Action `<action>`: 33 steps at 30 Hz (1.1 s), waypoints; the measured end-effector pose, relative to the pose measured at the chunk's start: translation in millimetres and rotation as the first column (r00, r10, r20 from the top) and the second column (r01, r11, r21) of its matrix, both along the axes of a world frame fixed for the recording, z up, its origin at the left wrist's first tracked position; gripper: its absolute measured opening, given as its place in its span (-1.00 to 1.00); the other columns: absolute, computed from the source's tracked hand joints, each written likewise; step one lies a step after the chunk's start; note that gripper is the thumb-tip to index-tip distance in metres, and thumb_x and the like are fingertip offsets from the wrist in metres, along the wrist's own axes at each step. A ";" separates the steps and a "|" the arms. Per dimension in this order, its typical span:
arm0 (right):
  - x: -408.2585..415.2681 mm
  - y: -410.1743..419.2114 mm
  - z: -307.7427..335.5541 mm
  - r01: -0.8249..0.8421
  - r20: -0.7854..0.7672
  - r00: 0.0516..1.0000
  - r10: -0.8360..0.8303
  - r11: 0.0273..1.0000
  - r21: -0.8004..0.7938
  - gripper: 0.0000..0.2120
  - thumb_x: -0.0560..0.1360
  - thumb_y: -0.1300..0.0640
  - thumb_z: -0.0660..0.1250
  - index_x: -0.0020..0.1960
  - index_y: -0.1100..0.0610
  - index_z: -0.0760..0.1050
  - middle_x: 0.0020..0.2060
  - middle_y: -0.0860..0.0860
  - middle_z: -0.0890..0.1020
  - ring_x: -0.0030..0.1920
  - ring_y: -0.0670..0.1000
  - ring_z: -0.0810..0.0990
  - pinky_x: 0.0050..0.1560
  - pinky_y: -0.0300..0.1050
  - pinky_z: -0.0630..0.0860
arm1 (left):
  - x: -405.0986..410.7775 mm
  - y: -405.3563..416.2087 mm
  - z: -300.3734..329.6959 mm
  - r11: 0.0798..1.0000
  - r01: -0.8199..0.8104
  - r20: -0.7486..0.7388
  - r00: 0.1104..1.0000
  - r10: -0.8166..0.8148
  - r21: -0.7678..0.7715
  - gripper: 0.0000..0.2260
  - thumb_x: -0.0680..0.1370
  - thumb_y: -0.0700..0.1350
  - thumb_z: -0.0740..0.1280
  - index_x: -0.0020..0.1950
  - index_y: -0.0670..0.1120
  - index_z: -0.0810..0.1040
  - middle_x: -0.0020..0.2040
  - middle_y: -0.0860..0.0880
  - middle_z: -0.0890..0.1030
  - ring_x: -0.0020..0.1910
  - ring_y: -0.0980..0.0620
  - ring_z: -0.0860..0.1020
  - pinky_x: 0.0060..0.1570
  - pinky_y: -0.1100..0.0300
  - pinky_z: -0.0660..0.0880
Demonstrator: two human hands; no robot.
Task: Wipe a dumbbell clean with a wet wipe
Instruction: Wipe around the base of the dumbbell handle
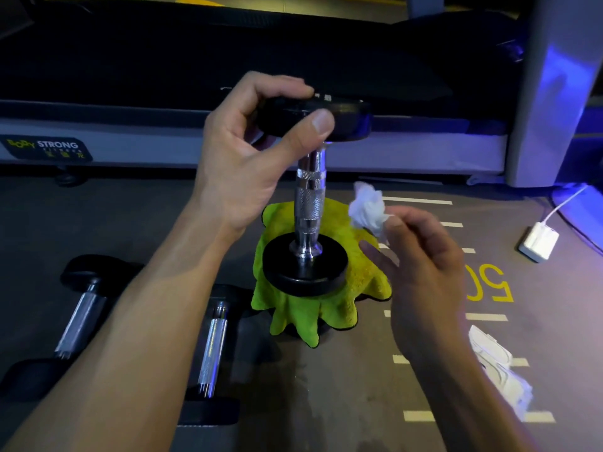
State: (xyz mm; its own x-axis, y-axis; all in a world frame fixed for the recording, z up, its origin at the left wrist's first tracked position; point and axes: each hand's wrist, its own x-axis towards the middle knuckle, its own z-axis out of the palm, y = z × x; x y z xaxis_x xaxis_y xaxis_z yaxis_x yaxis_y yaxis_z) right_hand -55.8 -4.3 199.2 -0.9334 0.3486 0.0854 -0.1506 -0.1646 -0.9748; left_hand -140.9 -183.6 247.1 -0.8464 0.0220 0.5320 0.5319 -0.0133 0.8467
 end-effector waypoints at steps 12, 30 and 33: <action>-25.6 -35.1 1.0 0.059 -0.197 0.967 0.164 0.605 0.794 -0.90 0.54 0.17 0.45 -0.03 0.00 0.70 -0.17 -0.14 0.58 -0.11 -0.08 0.55 -0.07 -0.34 0.42 | -4.8 -2.9 0.3 0.999 -0.031 0.026 0.999 0.031 -0.018 -0.79 0.54 -0.03 0.50 0.13 -0.03 0.59 0.07 0.05 0.65 0.03 0.20 0.62 0.15 0.18 0.52; -45.0 -5.8 4.2 -0.120 0.137 0.987 0.079 0.939 0.321 -0.47 0.64 -0.21 0.22 -0.20 0.25 0.40 -0.33 0.08 0.49 -0.29 0.06 0.49 -0.24 0.21 0.49 | -1.6 1.1 0.6 1.000 -0.002 0.004 1.000 0.002 0.006 -0.78 0.53 -0.07 0.51 0.13 -0.03 0.58 0.09 0.05 0.64 0.08 0.20 0.61 0.15 0.27 0.50; -53.2 1.1 -0.1 -0.243 0.288 0.938 0.194 0.959 0.145 -0.47 0.43 -0.39 0.35 -0.19 0.11 0.52 -0.19 0.10 0.64 -0.07 0.21 0.67 0.04 0.27 0.59 | -1.6 4.1 2.2 1.000 0.002 -0.013 1.000 -0.003 -0.008 -0.78 0.53 -0.07 0.52 0.12 -0.01 0.58 0.12 0.07 0.64 0.12 0.19 0.61 0.19 0.25 0.50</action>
State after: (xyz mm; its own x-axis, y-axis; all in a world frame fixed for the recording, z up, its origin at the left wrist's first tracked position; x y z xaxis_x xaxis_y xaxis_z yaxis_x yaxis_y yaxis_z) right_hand -109.0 -3.3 199.1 -0.9811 0.1357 -0.1376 0.1408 0.0136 -0.9900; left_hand -142.5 -179.6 249.3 -0.8394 0.0287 0.5428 0.5428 -0.0076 0.8398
